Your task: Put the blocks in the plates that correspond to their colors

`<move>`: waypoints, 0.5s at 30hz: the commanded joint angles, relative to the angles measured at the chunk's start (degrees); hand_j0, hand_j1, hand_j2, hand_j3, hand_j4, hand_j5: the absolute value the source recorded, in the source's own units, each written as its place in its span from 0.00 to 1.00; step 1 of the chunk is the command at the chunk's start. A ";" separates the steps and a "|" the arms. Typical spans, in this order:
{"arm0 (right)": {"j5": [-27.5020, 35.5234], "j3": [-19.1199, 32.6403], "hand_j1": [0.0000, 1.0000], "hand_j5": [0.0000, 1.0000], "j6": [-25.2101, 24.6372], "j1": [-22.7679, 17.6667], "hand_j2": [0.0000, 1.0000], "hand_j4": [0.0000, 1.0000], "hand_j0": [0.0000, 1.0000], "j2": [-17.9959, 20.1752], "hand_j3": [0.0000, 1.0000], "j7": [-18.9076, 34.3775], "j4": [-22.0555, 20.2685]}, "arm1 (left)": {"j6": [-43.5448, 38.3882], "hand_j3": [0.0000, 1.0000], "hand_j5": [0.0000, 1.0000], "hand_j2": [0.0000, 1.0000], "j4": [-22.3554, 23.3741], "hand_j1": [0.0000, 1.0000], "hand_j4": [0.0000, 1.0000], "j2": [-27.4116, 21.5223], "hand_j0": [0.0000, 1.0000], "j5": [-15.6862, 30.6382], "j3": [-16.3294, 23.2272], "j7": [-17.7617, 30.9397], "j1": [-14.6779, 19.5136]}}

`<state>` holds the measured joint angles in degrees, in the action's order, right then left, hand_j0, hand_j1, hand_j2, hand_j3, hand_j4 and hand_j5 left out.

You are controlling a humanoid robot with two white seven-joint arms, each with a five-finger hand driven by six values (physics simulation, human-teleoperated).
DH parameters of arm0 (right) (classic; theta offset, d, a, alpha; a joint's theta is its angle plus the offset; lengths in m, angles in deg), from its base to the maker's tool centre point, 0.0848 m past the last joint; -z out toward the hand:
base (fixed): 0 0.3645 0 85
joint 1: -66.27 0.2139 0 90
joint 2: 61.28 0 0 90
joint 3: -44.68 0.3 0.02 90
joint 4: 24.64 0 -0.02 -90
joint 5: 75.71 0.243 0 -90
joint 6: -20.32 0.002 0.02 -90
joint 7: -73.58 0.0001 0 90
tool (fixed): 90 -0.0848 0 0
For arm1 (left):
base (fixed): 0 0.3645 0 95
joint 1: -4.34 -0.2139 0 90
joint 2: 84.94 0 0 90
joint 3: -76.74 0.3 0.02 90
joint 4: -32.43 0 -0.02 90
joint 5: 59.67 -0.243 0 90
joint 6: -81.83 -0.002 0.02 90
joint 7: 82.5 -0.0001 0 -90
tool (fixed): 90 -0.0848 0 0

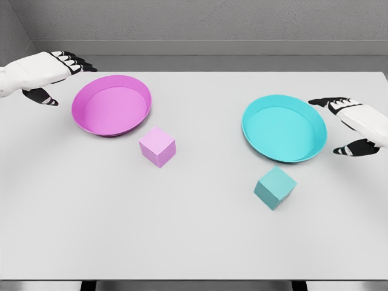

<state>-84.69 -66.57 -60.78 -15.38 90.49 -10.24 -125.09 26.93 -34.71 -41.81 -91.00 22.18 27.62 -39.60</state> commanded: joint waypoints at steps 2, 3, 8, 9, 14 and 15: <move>0.02 -0.02 1.00 1.00 0.06 0.09 1.00 1.00 1.00 0.11 1.00 -0.04 -0.02 | -0.10 1.00 1.00 1.00 -0.01 1.00 1.00 -0.06 1.00 0.30 -0.02 0.01 0.00; 0.10 -0.02 1.00 1.00 0.94 0.00 1.00 1.00 1.00 0.11 1.00 -0.04 -0.02 | -0.10 1.00 1.00 1.00 -0.01 1.00 1.00 -0.06 1.00 0.30 -0.02 0.01 0.00; 0.46 -0.02 1.00 1.00 18.52 -0.09 1.00 1.00 1.00 0.28 1.00 -0.12 0.42 | -0.10 1.00 1.00 1.00 -7.21 1.00 1.00 -0.06 1.00 0.22 0.59 0.10 -2.81; 0.37 -0.02 1.00 1.00 18.52 -0.18 1.00 1.00 1.00 0.37 1.00 -0.12 0.33 | -0.10 1.00 1.00 1.00 -9.23 1.00 1.00 -0.06 1.00 0.22 0.59 0.10 -3.87; 0.10 -0.29 1.00 1.00 17.82 0.26 1.00 1.00 1.00 0.28 1.00 11.47 -0.02 | -0.10 1.00 1.00 1.00 -13.19 1.00 1.00 0.91 1.00 -0.22 2.00 0.19 -4.04; 0.11 -0.29 1.00 1.00 15.89 0.53 1.00 1.00 1.00 0.11 1.00 13.85 -0.02 | -0.10 1.00 1.00 1.00 -13.89 1.00 1.00 1.17 1.00 -0.31 2.70 0.27 -4.04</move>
<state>-84.78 -66.82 -43.88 -14.76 90.64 -1.11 -125.01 26.92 -46.92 -41.03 -91.45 24.12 27.85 -43.47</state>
